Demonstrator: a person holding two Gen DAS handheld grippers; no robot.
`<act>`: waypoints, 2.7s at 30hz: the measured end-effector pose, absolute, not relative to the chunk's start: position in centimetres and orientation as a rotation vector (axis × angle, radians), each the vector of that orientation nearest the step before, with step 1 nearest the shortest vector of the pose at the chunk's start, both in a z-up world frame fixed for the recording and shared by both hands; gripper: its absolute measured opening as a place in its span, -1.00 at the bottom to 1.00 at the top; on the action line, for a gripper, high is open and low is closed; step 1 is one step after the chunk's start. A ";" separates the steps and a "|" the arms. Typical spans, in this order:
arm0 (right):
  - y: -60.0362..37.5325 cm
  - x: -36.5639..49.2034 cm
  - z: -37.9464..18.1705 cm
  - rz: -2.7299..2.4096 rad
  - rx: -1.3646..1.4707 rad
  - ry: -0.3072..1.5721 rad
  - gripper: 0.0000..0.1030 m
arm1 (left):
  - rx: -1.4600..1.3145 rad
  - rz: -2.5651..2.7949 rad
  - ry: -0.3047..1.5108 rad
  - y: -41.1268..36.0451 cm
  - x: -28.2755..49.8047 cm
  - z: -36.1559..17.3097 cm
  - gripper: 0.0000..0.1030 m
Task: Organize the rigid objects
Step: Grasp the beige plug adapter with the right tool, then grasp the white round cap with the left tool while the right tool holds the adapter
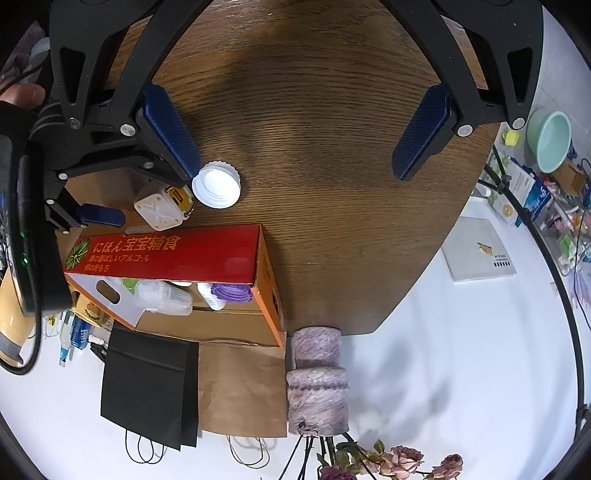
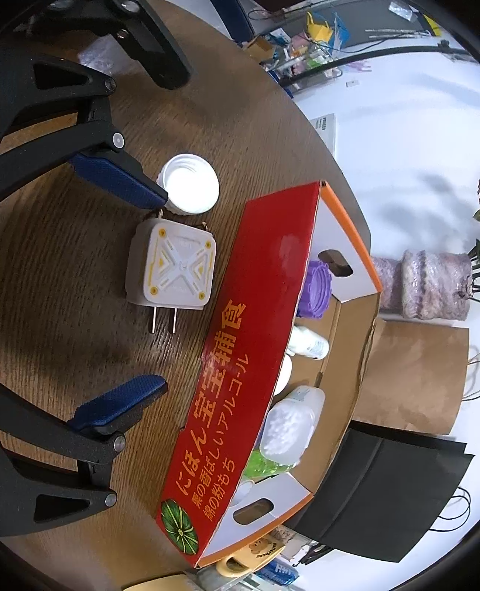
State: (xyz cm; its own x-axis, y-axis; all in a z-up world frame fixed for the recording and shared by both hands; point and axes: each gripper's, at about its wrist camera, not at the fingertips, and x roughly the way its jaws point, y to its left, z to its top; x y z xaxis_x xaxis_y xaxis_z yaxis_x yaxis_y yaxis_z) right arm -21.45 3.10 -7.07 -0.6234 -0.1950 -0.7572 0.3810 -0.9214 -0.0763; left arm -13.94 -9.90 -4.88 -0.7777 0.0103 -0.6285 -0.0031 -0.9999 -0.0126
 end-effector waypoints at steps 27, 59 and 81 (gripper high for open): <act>3.6 -21.7 -6.8 -2.512 1.130 0.254 0.39 | -1.161 2.956 -0.062 -10.3 -15.4 -6.2 1.00; 12.5 -21.1 -5.1 -2.615 1.078 0.168 0.39 | -1.412 2.893 -0.041 -4.9 -20.5 -8.7 1.00; 13.0 -21.0 -5.4 -2.613 1.084 0.166 0.40 | -1.460 2.894 -0.083 -5.3 -20.9 -9.1 1.00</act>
State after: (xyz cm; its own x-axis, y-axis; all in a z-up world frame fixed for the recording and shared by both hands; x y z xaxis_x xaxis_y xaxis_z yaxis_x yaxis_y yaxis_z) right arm -21.03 12.97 -5.38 -0.6671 -0.2358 -0.7067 0.3231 -0.9463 0.0107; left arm -20.88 -5.29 -9.11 -0.5905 -0.0671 -0.8042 0.1130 -0.9936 -0.0001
